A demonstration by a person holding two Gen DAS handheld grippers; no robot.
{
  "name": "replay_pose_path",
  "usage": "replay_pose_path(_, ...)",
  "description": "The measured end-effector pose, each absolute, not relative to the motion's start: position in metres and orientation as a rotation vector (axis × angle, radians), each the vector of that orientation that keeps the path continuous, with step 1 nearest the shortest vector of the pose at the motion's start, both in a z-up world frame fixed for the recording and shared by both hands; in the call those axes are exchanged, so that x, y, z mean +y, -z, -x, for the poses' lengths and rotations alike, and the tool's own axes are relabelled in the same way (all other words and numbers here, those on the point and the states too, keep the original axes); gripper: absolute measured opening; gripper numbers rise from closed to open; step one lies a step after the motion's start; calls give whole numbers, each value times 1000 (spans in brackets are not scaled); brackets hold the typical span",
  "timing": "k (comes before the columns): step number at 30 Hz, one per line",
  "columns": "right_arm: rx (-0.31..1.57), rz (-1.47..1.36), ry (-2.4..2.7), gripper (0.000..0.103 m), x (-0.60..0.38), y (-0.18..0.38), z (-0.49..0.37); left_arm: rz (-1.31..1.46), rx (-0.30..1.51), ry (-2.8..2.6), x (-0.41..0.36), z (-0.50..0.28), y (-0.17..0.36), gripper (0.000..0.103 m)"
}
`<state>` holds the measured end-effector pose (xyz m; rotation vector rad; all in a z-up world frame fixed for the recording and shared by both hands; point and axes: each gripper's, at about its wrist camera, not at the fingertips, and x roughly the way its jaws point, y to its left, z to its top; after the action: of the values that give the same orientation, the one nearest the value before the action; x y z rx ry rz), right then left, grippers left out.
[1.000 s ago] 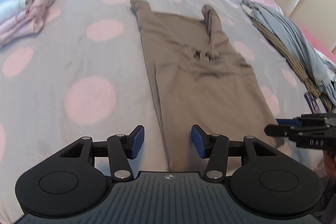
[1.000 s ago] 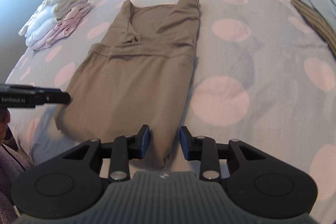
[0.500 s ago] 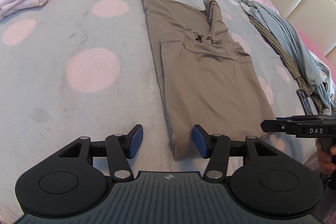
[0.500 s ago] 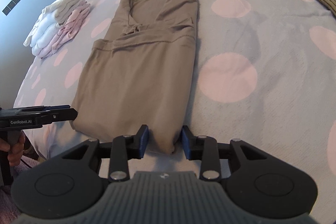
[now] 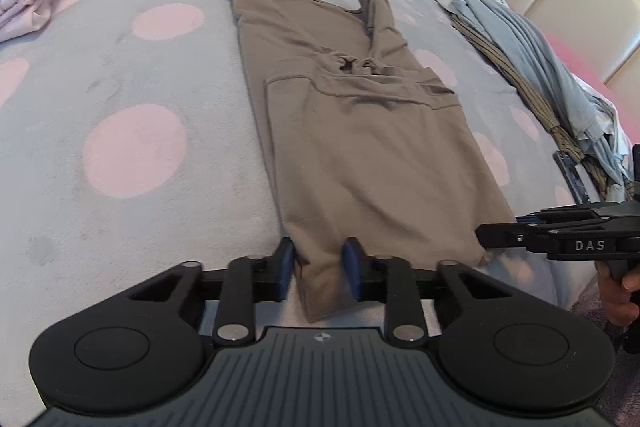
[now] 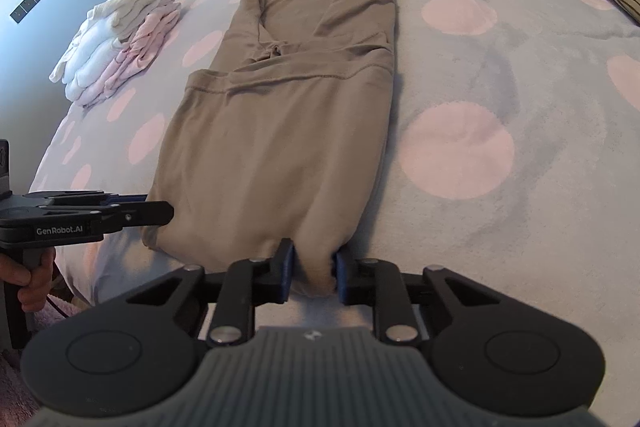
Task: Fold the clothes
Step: 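Grasp the shirt end at the bed edge with both grippers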
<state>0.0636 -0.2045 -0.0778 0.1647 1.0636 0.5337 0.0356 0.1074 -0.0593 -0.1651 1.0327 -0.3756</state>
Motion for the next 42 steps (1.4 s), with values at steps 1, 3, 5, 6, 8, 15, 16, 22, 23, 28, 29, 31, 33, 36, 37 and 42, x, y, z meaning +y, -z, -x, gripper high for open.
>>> replay_pose_path(1, 1061, -165, -534, 21, -204, 77, -63, 155, 1030, 380, 106, -35, 59, 15)
replay_pose_path(3, 1058, -172, -536, 21, -206, 75, -63, 161, 1031, 380, 106, -36, 58, 13)
replay_pose_path(5, 1058, -186, -534, 20, -208, 74, -64, 167, 1033, 379, 107, -36, 57, 9)
replay_pose_path(6, 1060, -193, -533, 20, -210, 73, -64, 171, 1034, 379, 108, -37, 56, 9)
replay_pose_path(8, 1061, -208, -533, 20, -212, 70, -65, 182, 1036, 383, 110, -37, 55, 7)
replay_pose_path(15, 1079, -246, -552, 20, -218, 55, -67, 209, 1035, 407, 116, -38, 42, 6)
replay_pose_path(16, 1083, -253, -555, 20, -220, 52, -67, 214, 1033, 410, 117, -37, 39, 6)
replay_pose_path(22, 1123, -279, -568, 20, -229, 41, -56, 241, 1061, 441, 119, -23, 28, 5)
replay_pose_path(23, 1132, -274, -570, 20, -230, 40, -52, 240, 1068, 448, 118, -20, 27, 5)
replay_pose_path(28, 1171, -243, -590, 20, -234, 39, -27, 221, 1124, 475, 113, 0, 24, 5)
replay_pose_path(29, 1179, -234, -597, 20, -234, 38, -22, 215, 1135, 480, 113, 5, 24, 5)
replay_pose_path(31, 1193, -208, -610, 20, -233, 39, -10, 201, 1157, 489, 111, 13, 24, 5)
replay_pose_path(33, 1200, -174, -615, 20, -231, 41, -1, 174, 1179, 485, 108, 17, 28, 5)
replay_pose_path(36, 1212, -129, -612, 20, -225, 51, 3, 132, 1215, 468, 103, 17, 38, 5)
replay_pose_path(37, 1219, -116, -607, 20, -224, 55, 2, 122, 1230, 459, 103, 15, 42, 5)
replay_pose_path(42, 1241, -90, -575, 30, -224, 62, -1, 131, 1255, 426, 108, 10, 46, 13)
